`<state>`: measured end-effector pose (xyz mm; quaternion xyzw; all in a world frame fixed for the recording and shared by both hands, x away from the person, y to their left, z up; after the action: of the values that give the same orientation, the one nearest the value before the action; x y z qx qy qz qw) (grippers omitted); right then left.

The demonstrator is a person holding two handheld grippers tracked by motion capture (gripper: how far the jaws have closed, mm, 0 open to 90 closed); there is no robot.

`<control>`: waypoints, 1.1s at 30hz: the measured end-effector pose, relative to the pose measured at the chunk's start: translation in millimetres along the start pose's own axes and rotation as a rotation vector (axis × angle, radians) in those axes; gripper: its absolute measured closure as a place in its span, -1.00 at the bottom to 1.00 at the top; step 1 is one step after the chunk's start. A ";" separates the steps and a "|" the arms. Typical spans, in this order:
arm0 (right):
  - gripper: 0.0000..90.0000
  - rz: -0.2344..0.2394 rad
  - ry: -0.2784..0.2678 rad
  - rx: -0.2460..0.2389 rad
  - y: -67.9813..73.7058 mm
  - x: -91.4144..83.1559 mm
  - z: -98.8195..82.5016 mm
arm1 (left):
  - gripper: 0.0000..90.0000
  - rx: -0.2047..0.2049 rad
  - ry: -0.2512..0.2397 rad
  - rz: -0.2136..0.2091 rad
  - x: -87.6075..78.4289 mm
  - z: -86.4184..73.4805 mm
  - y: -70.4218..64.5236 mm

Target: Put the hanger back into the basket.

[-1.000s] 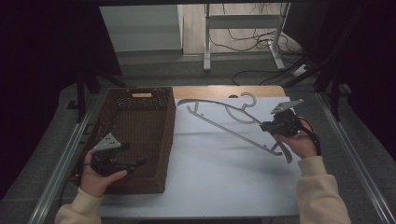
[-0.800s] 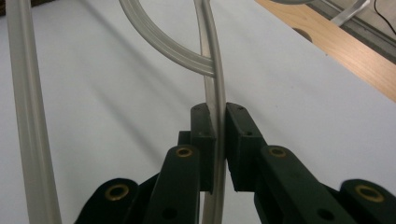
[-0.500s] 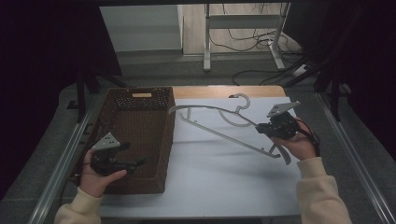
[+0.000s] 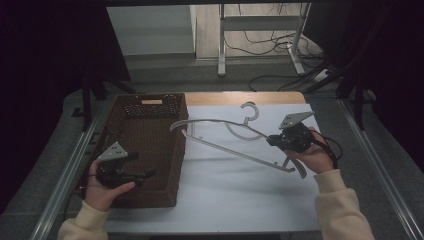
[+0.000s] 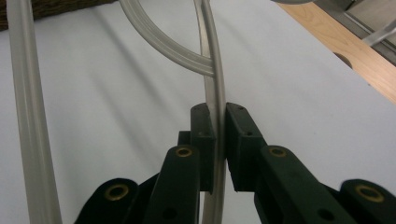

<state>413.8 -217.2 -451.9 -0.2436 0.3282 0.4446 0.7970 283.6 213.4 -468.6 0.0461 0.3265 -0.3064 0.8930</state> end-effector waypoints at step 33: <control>0.82 0.046 0.009 -0.130 33.1 10.7 16.4 | -0.65 -0.011 0.008 -0.158 0.9 46.8 -2.6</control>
<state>394.2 -184.1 -452.1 -0.2892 0.3079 0.4820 0.7676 308.7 197.7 -432.2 0.0165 0.3341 -0.3739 0.8650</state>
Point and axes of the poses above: each handheld gripper's, and its own axes: x roughly forward along the jaws, z roughly out of its top, y roughly to its left, the point moved 6 cm from there along x, roughly forward along the jaws, and after that the axes turned 2 degrees about z, right-handed, at the moved point
